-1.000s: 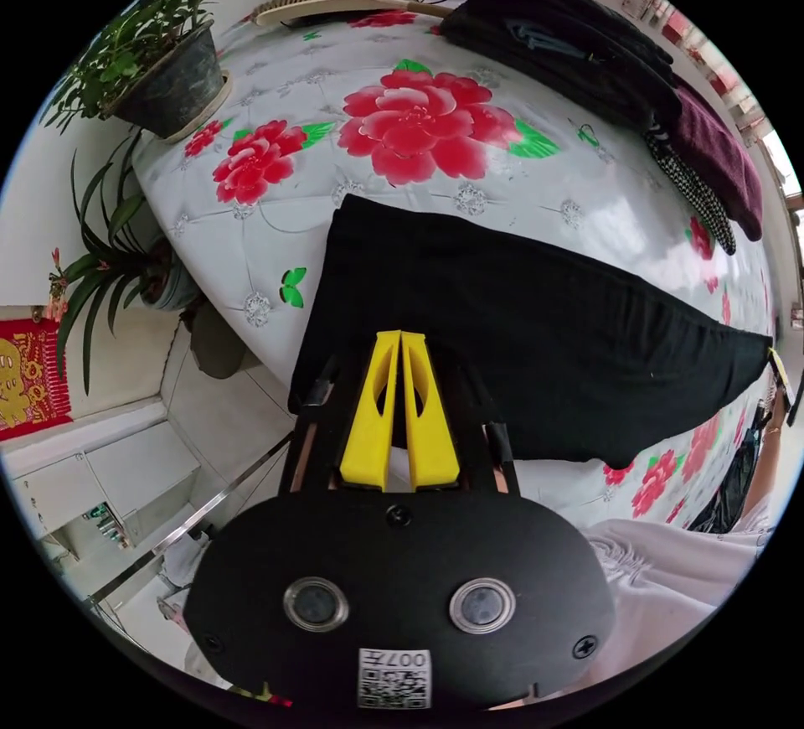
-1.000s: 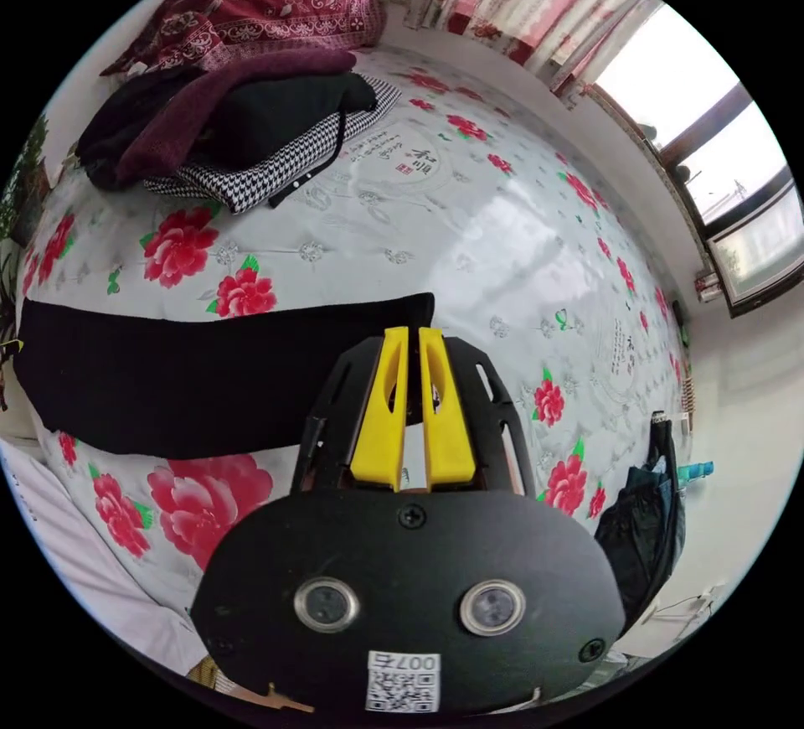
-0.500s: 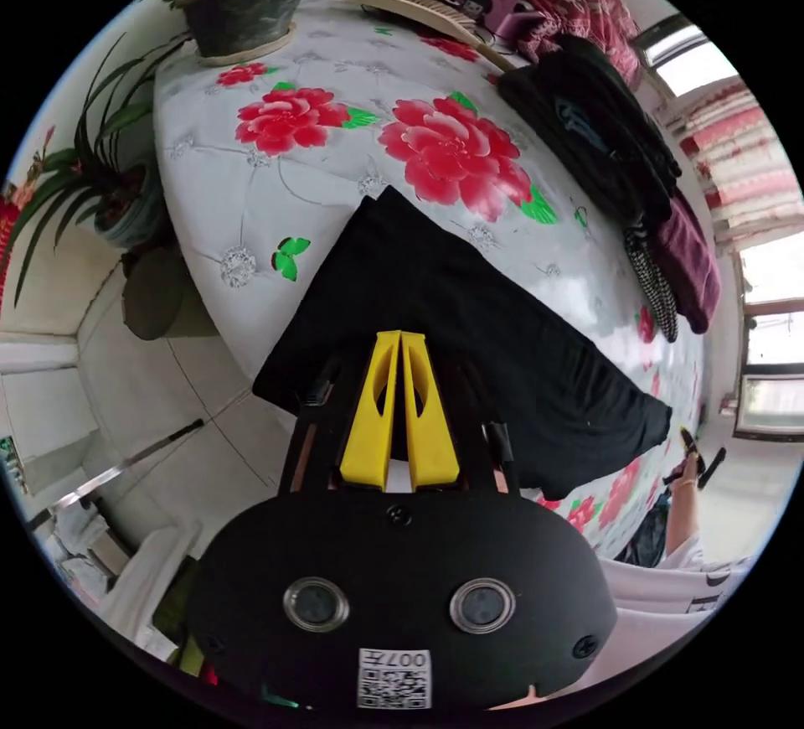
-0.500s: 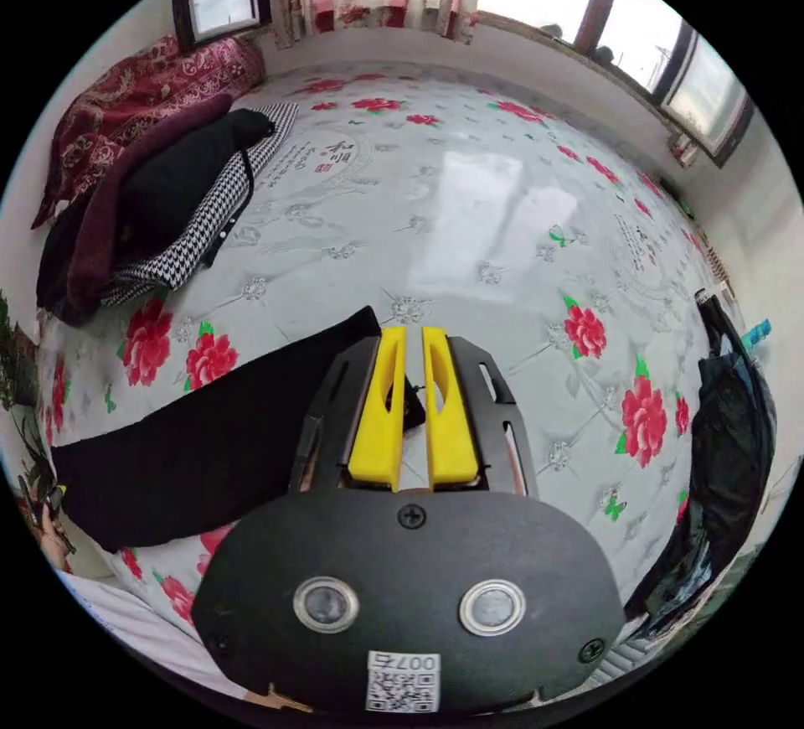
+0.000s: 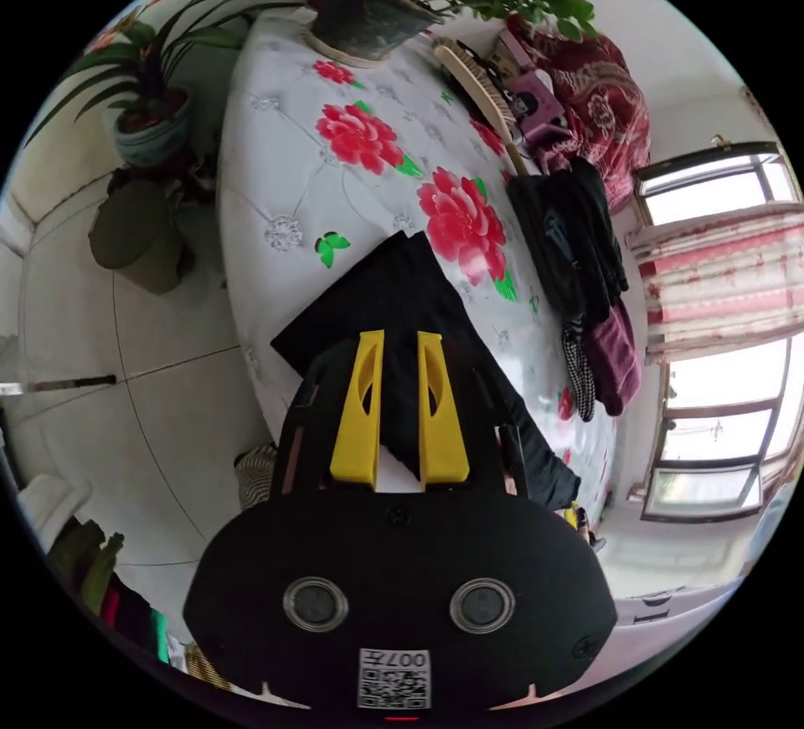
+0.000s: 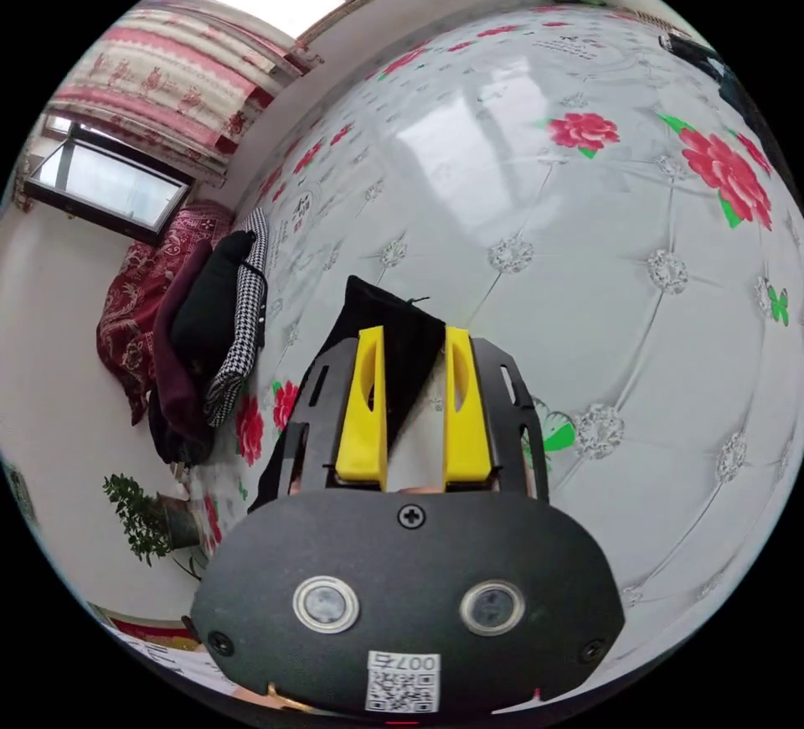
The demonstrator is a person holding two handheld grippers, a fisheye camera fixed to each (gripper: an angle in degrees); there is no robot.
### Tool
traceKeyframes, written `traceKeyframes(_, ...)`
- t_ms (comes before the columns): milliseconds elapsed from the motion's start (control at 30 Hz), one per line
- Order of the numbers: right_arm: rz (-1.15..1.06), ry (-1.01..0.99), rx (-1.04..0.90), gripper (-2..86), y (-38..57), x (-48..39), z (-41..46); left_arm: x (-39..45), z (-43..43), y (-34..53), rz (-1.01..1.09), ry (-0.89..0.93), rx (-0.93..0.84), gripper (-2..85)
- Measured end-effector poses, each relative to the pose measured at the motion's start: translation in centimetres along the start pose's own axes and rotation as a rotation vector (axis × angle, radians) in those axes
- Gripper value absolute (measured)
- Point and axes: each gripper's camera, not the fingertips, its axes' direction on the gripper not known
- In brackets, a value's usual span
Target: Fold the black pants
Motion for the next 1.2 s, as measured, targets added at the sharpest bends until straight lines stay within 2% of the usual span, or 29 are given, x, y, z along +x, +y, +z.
traceKeyframes(67, -0.053, -0.063, 0.017, 7.4, -0.2, -2.1, -1.3, -1.0, -0.8, -0.2, -0.027, 0.007, 0.024, 8.0)
traceKeyframes(200, -0.462, -0.181, 0.029, 6.2, 3.2, -13.6, -5.1, -3.5, -2.6, -0.7, -0.102, -0.015, 0.093, 9.0)
traceKeyframes(333, -0.905, -0.283, -0.052, 5.5, 13.4, -25.9, -6.7, -5.2, -2.3, -1.5, -0.113, 0.038, 0.078, 9.3)
traceKeyframes(433, -1.103, -0.287, -0.121, 5.2, 22.8, -31.5, -4.9, -6.6, -1.9, -1.8, -0.134, 0.073, 0.077, 9.3)
traceKeyframes(567, -1.107, -0.325, -0.301, 5.1, 32.7, -33.9, 1.7, -8.0, -1.9, -2.3, -0.124, 0.112, 0.061, 9.2)
traceKeyframes(633, -1.088, -0.269, -0.563, 5.1, 38.0, -34.2, 7.2, -8.5, -1.9, -2.6, -0.107, 0.124, 0.049, 9.1)
traceKeyframes(700, -1.092, -0.237, -0.668, 5.1, 40.7, -34.0, 9.0, -9.2, -2.0, -2.6, -0.091, 0.141, 0.039, 9.2)
traceKeyframes(900, -1.172, -0.143, -0.613, 4.4, 41.8, -34.1, 6.5, -11.1, -1.5, -2.2, -0.088, 0.192, 0.035, 9.2)
traceKeyframes(1067, -0.986, -0.157, -0.631, 3.4, 40.9, -31.9, 5.4, -11.3, -3.3, -1.5, -0.090, 0.088, 0.157, 7.9)
traceKeyframes(1200, -0.958, -0.152, -0.546, 2.0, 42.2, -30.5, 3.6, -11.8, -0.6, -1.4, -0.075, 0.140, 0.069, 9.8)
